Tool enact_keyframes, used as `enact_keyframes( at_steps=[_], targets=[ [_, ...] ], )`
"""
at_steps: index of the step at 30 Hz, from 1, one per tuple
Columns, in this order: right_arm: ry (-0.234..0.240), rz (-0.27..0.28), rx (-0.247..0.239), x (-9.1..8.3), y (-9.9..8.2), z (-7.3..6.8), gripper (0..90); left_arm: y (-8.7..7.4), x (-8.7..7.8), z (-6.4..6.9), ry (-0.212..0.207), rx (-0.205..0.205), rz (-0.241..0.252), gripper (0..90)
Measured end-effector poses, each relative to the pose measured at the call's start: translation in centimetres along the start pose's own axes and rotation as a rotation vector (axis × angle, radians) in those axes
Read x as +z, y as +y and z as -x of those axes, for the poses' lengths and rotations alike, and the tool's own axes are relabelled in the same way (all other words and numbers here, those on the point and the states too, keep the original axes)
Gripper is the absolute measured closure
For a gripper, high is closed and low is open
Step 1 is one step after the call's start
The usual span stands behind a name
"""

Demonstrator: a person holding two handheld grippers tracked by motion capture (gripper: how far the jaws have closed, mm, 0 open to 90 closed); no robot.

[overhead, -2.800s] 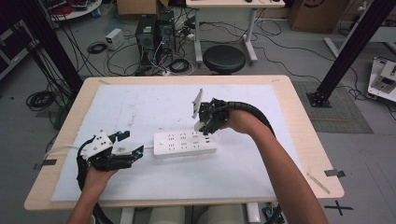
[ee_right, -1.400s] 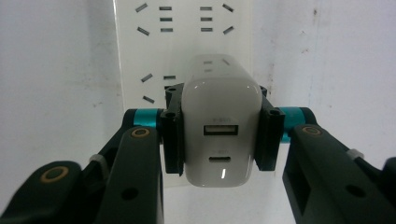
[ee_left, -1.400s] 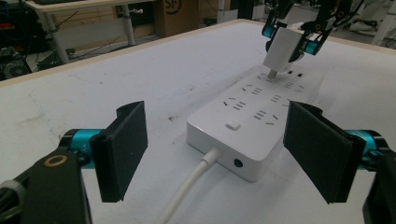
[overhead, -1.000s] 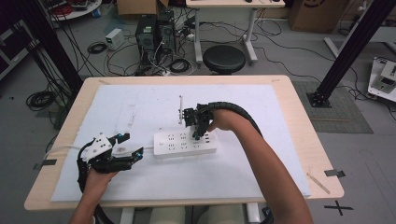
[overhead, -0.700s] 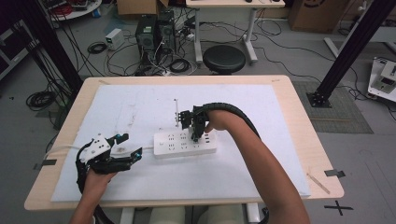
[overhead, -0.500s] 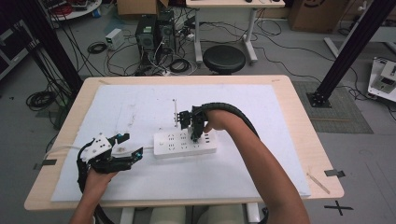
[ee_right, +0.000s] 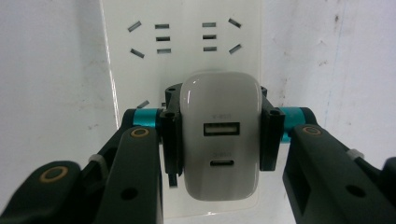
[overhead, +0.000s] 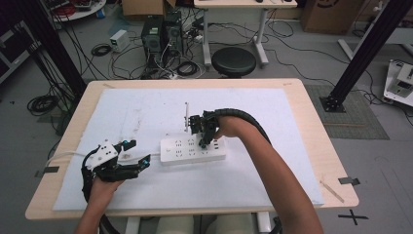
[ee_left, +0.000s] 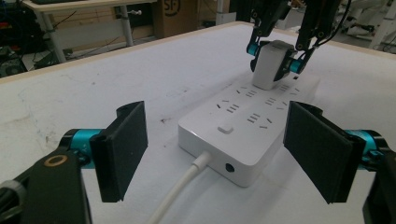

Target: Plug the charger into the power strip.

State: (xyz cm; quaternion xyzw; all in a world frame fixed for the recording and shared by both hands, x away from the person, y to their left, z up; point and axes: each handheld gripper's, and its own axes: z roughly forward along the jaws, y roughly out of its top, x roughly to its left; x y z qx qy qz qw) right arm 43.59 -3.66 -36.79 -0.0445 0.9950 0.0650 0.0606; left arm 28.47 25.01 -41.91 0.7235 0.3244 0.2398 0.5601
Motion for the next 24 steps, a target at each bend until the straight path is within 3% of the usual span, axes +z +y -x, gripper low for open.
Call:
enact_keyframes(
  at_steps=[1, 2, 3, 6, 7, 12, 15, 24],
  targets=[
    [0.004, 0.015, 0.016, 0.0, -0.1, 0.0, 60.9, 0.1, -0.1, -0.1, 0.001, 0.002, 0.001, 21.8],
    [-0.009, 0.036, 0.069, 0.0, -0.6, 0.2, 48.4, 0.1, -0.1, -0.1, 0.002, 0.0, 0.002, 21.8],
    [-0.008, 0.045, 0.097, 0.0, -0.8, 0.2, 46.1, 0.1, -0.1, -0.1, 0.004, 0.001, 0.003, 21.8],
    [-0.004, 0.141, 0.187, -0.7, -1.9, 0.5, 37.8, 0.0, -0.2, -0.2, 0.007, -0.002, -0.001, 21.8],
    [-0.005, 0.177, 0.203, -1.0, -2.4, 0.5, 36.0, -0.1, -0.2, -0.2, 0.01, -0.003, 0.001, 21.8],
    [-0.034, 0.245, 0.276, -2.3, -3.9, 0.0, 25.9, -0.1, -0.3, -0.1, 0.01, -0.012, 0.005, 21.8],
    [-0.059, 0.27, 0.312, -2.9, -4.6, -0.2, 22.0, 0.0, -0.3, -0.2, 0.005, -0.006, 0.0, 21.8],
    [-0.106, 0.364, 0.443, -4.5, -8.2, -1.6, 21.6, -0.1, 0.1, -0.6, -0.003, -0.007, 0.0, 21.8]
  ],
)
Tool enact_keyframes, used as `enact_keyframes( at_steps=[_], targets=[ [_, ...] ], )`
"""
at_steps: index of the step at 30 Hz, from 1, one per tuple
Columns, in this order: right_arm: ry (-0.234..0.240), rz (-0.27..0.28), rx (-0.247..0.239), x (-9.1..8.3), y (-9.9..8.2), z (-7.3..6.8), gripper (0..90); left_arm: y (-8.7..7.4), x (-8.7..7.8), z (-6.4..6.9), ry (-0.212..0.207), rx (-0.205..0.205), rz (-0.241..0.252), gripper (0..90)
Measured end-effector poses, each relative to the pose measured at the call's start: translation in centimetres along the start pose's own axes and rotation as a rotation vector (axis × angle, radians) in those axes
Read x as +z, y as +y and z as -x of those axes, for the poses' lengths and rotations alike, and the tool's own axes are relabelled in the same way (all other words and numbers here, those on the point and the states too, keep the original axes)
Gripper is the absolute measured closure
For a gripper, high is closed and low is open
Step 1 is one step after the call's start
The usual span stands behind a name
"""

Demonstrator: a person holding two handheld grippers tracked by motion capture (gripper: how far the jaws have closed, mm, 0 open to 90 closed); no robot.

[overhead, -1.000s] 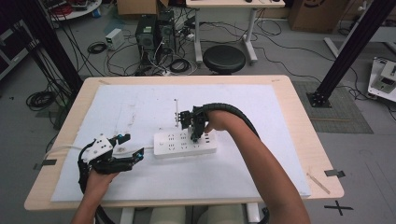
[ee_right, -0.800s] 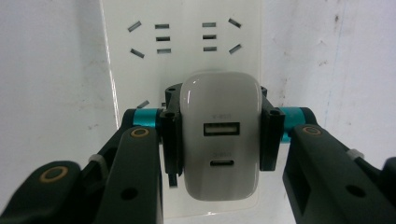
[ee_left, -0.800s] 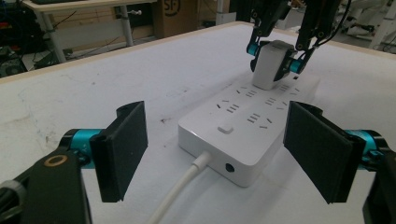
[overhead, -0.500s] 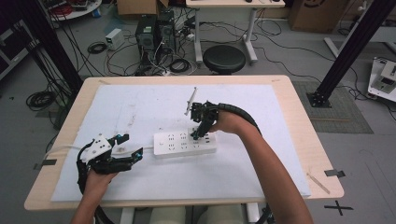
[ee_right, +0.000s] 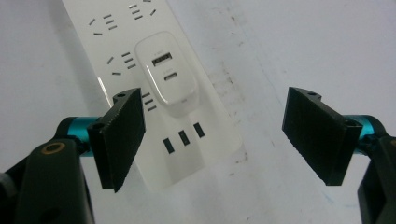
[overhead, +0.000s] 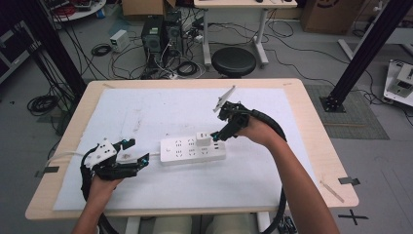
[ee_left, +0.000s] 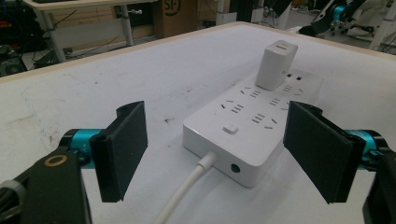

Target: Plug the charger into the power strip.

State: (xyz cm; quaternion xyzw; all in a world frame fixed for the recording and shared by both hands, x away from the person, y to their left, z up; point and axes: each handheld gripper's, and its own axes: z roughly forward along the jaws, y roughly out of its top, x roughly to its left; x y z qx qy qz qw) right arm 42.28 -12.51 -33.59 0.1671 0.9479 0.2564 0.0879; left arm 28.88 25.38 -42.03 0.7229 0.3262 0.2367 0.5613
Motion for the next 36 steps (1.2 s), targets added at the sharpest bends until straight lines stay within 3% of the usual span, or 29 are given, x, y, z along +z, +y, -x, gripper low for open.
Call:
enact_keyframes(
  at_steps=[5, 7, 8, 11, 12, 29, 31, 36],
  targets=[
    [-0.026, 0.07, 0.085, -2.1, -2.5, -0.2, 21.4, 0.0, 0.0, 0.1, -0.005, 0.001, -0.004, 21.8],
    [-0.022, 0.078, 0.085, -2.4, -3.0, -0.2, 21.3, 0.0, 0.0, 0.1, -0.005, -0.002, -0.004, 21.8],
    [-0.043, 0.088, 0.11, -3.0, -4.1, -0.5, 21.2, 0.0, 0.0, 0.2, -0.005, -0.002, -0.003, 21.8],
    [-0.06, 0.097, 0.125, -3.3, -5.2, -0.7, 21.2, 0.0, 0.1, 0.1, -0.006, -0.003, -0.004, 21.8],
    [-0.092, 0.111, 0.153, -3.5, -6.6, -1.0, 21.2, 0.1, 0.2, 0.2, -0.002, -0.003, -0.002, 21.8],
    [-0.256, 0.304, 0.29, -5.0, -14.3, -3.0, 20.9, 0.5, 0.1, 0.2, 0.001, 0.004, 0.003, 21.8],
    [-0.29, 0.351, 0.348, -4.8, -15.9, -3.6, 20.8, 0.6, 0.3, 0.2, 0.001, 0.004, 0.001, 21.8],
    [-0.306, 0.385, 0.401, -4.6, -17.4, -4.0, 20.7, 0.7, 0.6, 0.3, 0.003, 0.002, 0.006, 21.8]
  ],
)
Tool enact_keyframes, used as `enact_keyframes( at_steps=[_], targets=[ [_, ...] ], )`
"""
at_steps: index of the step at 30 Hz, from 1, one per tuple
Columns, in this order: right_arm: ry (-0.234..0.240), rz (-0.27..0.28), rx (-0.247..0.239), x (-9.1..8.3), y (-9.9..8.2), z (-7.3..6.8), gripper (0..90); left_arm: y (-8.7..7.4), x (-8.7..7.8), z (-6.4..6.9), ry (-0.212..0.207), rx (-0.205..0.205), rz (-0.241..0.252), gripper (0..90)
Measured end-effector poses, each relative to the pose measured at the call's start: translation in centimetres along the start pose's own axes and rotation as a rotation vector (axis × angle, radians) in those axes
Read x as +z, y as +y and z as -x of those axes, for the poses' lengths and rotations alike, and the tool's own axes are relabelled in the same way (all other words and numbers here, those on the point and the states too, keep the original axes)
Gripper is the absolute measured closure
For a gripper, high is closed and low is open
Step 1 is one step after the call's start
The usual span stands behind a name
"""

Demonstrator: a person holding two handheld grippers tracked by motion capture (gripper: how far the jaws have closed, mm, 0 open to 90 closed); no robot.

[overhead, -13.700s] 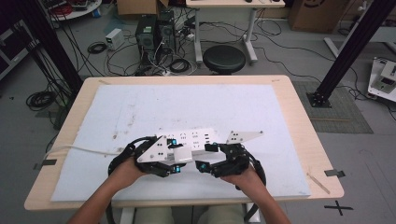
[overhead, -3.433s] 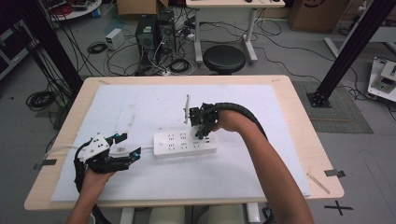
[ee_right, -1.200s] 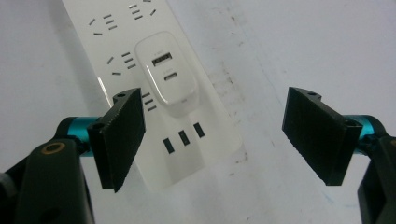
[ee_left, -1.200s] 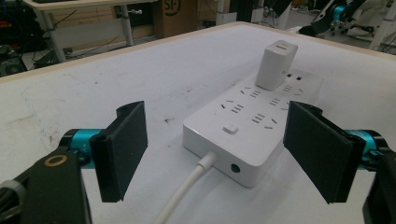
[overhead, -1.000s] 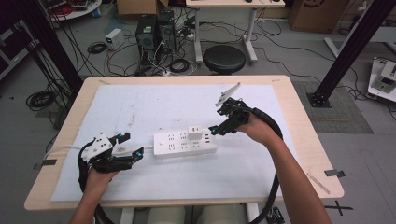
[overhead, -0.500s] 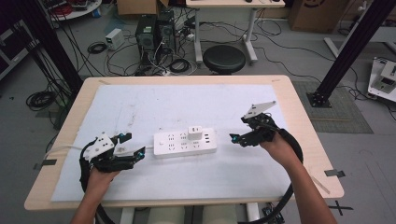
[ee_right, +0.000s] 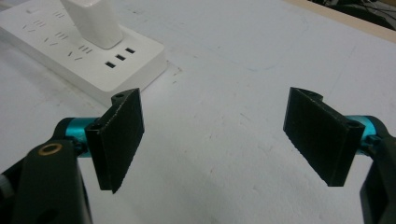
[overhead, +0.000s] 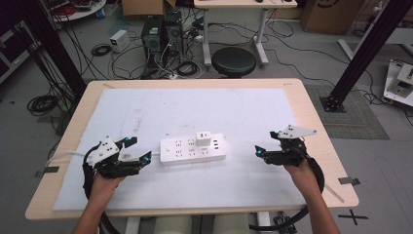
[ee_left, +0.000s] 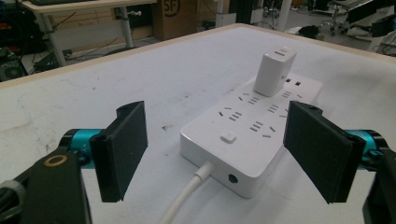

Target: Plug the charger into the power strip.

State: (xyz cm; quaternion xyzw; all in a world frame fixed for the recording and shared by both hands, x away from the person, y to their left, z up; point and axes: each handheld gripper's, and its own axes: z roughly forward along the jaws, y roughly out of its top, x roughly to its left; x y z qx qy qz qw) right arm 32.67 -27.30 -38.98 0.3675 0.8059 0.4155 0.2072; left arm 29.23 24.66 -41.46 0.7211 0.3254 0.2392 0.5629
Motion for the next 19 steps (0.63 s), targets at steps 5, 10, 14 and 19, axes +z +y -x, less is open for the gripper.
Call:
enact_keyframes(
  at_steps=[5, 10, 14, 19],
  targets=[
    [-0.004, 0.023, 0.022, -0.2, -0.9, 0.2, 20.3, -0.1, 0.2, 0.1, 0.0, 0.001, -0.005, 21.8],
    [-0.009, 0.024, 0.037, 0.0, -1.3, 0.4, 20.3, -0.1, 0.2, 0.1, -0.001, -0.002, -0.009, 21.8],
    [-0.008, 0.013, 0.039, 0.2, -1.7, 0.3, 20.3, -0.1, 0.4, 0.0, 0.003, -0.004, -0.006, 21.8],
    [-0.02, 0.023, 0.056, 0.2, -2.1, 0.5, 20.3, -0.2, 0.5, 0.0, 0.004, -0.009, -0.003, 21.8]
  ],
)
